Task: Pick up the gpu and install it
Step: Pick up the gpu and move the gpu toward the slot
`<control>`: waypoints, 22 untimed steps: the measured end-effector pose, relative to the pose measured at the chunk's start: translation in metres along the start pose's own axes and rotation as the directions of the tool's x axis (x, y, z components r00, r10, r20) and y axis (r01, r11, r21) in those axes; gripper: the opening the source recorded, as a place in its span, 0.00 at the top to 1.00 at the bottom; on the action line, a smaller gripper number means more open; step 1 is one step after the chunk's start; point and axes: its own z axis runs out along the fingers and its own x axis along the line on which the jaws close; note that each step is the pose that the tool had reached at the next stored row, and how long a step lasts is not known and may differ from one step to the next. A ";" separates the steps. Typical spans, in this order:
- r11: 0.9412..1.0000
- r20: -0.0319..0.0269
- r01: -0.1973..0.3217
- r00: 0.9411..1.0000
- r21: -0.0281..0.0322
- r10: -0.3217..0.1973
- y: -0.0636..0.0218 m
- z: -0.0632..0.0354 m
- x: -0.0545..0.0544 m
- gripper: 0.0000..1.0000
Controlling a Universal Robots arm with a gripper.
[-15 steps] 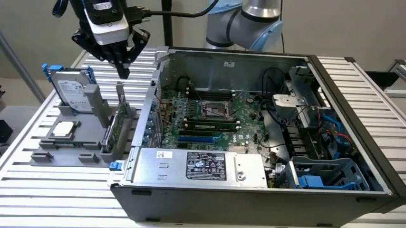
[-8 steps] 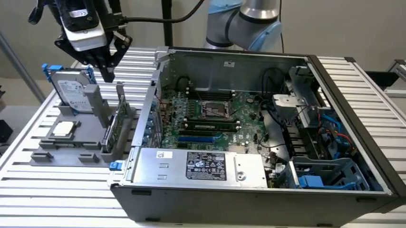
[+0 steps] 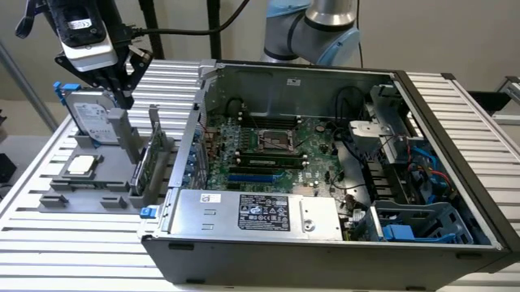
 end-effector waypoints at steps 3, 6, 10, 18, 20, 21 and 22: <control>1.000 0.000 0.000 1.000 0.000 0.000 0.0000 0.0000 0.000 1.00; 1.000 0.000 0.000 1.000 0.000 0.000 0.0000 0.0000 0.000 1.00; 1.000 0.000 0.000 1.000 0.000 0.000 0.0000 0.0000 0.000 1.00; 1.000 0.000 0.000 1.000 0.000 0.000 0.0000 0.0000 0.000 0.00; 1.000 0.000 0.000 1.000 0.000 0.000 0.0000 0.0000 0.000 0.00; 1.000 0.000 0.000 1.000 0.000 0.000 0.0000 0.0000 0.000 0.00; 1.000 0.000 0.000 1.000 0.000 0.000 0.0000 0.0000 0.000 0.00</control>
